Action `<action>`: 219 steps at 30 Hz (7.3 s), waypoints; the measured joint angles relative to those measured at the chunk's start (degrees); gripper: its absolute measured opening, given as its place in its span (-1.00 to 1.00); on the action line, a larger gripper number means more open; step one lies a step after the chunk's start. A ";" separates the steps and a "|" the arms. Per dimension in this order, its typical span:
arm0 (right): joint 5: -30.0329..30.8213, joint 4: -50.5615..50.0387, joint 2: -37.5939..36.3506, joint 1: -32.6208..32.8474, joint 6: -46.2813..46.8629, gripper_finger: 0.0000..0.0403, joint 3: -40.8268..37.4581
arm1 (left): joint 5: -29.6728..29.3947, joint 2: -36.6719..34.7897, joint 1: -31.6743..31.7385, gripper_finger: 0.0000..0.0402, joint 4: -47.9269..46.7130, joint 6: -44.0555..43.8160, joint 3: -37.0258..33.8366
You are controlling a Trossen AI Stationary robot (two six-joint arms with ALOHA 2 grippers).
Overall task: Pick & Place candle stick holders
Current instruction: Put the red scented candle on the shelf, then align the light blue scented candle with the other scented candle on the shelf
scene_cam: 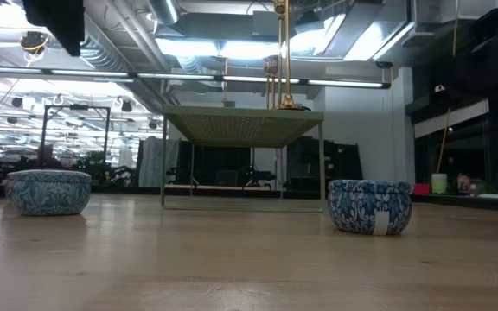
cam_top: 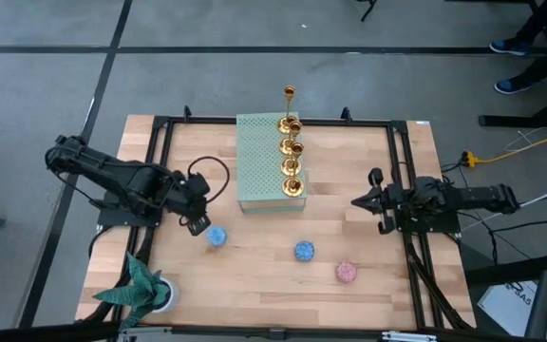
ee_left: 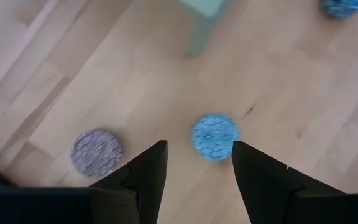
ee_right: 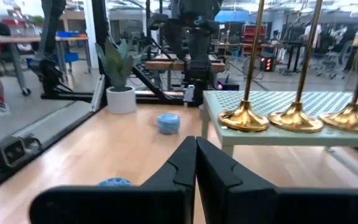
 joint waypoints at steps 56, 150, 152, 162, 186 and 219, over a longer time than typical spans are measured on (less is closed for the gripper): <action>0.00 -0.02 0.06 -0.21 -1.69 -0.93 0.09 | 12.73 0.00 28.61 0.78 15.60 15.72 -32.56; 0.00 0.00 0.09 -0.19 -1.69 -0.93 0.09 | 9.81 41.86 53.01 0.44 0.92 54.22 39.91; 0.00 -0.01 0.09 -0.19 -1.69 -0.93 0.09 | 9.82 42.58 53.23 0.44 0.43 54.21 39.91; 0.01 -0.01 0.09 -0.20 -1.69 -0.93 0.09 | 9.08 42.92 53.61 0.54 1.27 54.23 39.91; 0.00 -0.01 0.09 -0.21 -1.69 -0.93 0.09 | 5.95 42.49 51.46 0.73 -16.29 52.56 61.98; 0.01 0.06 0.09 -0.19 -1.69 -0.93 0.09 | 1.35 31.19 1.46 0.73 -16.46 31.00 49.97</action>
